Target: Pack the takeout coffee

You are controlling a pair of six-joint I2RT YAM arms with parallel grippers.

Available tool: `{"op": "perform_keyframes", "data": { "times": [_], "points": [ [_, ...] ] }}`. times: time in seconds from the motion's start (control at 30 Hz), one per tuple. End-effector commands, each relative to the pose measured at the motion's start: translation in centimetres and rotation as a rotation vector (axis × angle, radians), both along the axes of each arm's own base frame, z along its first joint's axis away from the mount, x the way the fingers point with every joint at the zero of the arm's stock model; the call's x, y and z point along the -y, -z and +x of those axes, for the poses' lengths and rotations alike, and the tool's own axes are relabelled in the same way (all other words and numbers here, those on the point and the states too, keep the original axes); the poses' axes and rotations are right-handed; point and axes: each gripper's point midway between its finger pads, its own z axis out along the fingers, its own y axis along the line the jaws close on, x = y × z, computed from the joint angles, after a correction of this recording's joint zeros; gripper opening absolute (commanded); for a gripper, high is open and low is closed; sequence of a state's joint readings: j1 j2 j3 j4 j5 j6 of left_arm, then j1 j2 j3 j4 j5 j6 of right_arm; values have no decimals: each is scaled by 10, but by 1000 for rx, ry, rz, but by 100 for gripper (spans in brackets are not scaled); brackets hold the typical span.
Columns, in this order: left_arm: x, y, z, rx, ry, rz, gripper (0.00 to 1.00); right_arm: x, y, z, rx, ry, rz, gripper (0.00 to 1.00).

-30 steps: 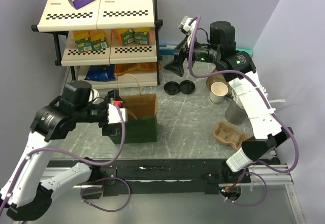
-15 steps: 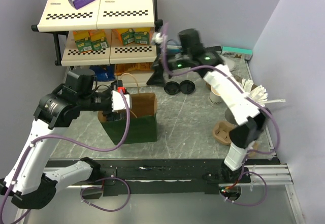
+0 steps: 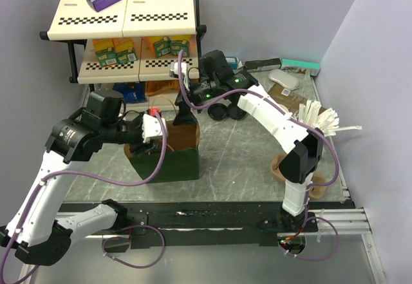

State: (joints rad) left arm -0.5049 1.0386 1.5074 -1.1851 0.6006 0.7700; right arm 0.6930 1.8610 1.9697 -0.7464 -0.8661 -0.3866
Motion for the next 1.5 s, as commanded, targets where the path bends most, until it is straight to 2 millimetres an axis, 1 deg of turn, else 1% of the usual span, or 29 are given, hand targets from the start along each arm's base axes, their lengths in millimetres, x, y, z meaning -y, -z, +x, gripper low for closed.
{"op": "perform_keyframes", "data": {
  "times": [0.0, 0.1, 0.13, 0.27, 0.33, 0.4, 0.47, 0.53, 0.6, 0.63, 0.67, 0.7, 0.77, 0.8, 0.83, 0.87, 0.9, 0.93, 0.97, 1.0, 1.03, 1.07, 1.13, 1.17, 1.23, 1.3, 1.33, 1.37, 1.47],
  "points": [
    [-5, -19, 19, 73, -96, -6, 43, -7, -53, 2, 86, -5, 144, 98],
    [-12, -21, 29, 103, -139, 25, 10, -17, -58, 4, 42, -13, 177, 81],
    [-13, -21, 31, 110, -145, 29, 1, -22, -73, 2, 41, -32, 214, 60],
    [-9, -50, 39, 172, -156, -12, 1, -29, -125, -10, 137, -49, 303, 0],
    [-7, -101, 45, 271, -198, -116, 1, -19, -162, -20, 235, -44, 356, 0],
    [-10, -167, 61, 387, -329, -308, 1, -6, -176, 23, 334, 217, 335, 0],
    [8, -165, 45, 348, -194, -328, 1, 9, -153, 57, 314, 328, 278, 0],
    [33, -166, 0, 241, 56, -355, 1, 9, -163, 43, 240, 170, 297, 0],
    [27, -170, 38, 297, -100, -311, 1, 12, -168, -29, 102, -113, 298, 0],
    [-2, -184, 86, 467, -349, -260, 1, 18, -187, -43, 238, -142, 319, 0],
    [-15, -183, 92, 537, -390, -223, 1, 19, -188, -48, 290, -123, 306, 0],
    [-20, -153, 100, 596, -305, -80, 1, 8, -157, 19, 359, 125, 248, 0],
    [13, -136, 40, 526, 34, -152, 1, 50, -186, 74, 492, 445, 309, 0],
    [28, -134, 17, 382, 70, -252, 1, 61, -208, 73, 435, 477, 344, 0],
    [38, -134, 2, 315, 110, -298, 1, 50, -178, 86, 295, 397, 299, 0],
    [43, -137, 18, 330, 23, -292, 1, 46, -183, 63, 209, 239, 323, 0],
    [34, -134, 48, 341, -141, -273, 1, 44, -223, 26, 346, 92, 391, 0],
    [19, -141, 81, 424, -292, -260, 1, 44, -186, 52, 340, 260, 232, 0],
    [-7, -137, 116, 471, -408, -235, 1, 47, -186, 71, 421, 377, 191, 0],
    [-11, -144, 118, 507, -342, -243, 1, 50, -125, 114, 337, 508, 73, 0],
    [-10, -138, 115, 481, -278, -242, 1, 70, -172, 126, 441, 607, 213, 0],
    [1, -143, 108, 456, -210, -260, 1, 77, -164, 128, 383, 583, 232, 0],
    [32, -121, 58, 243, 20, -265, 1, 67, -178, 95, 307, 364, 289, 0],
    [60, -124, 28, 191, 138, -270, 1, 57, -170, 46, 202, 163, 279, 0],
    [74, -121, 16, 140, 131, -276, 1, 51, -177, 2, 254, 43, 277, 0],
    [58, -109, 56, 199, -129, -268, 1, 58, -162, 48, 403, 282, 232, 0],
    [53, -146, 75, 365, -199, -377, 1, 65, -156, 75, 453, 405, 206, 0],
    [43, -125, 99, 406, -260, -327, 1, 69, -143, 80, 423, 409, 169, 0],
    [35, -125, 120, 387, -298, -319, 1, 46, -168, 27, 333, 108, 237, 0]
  ]
}}
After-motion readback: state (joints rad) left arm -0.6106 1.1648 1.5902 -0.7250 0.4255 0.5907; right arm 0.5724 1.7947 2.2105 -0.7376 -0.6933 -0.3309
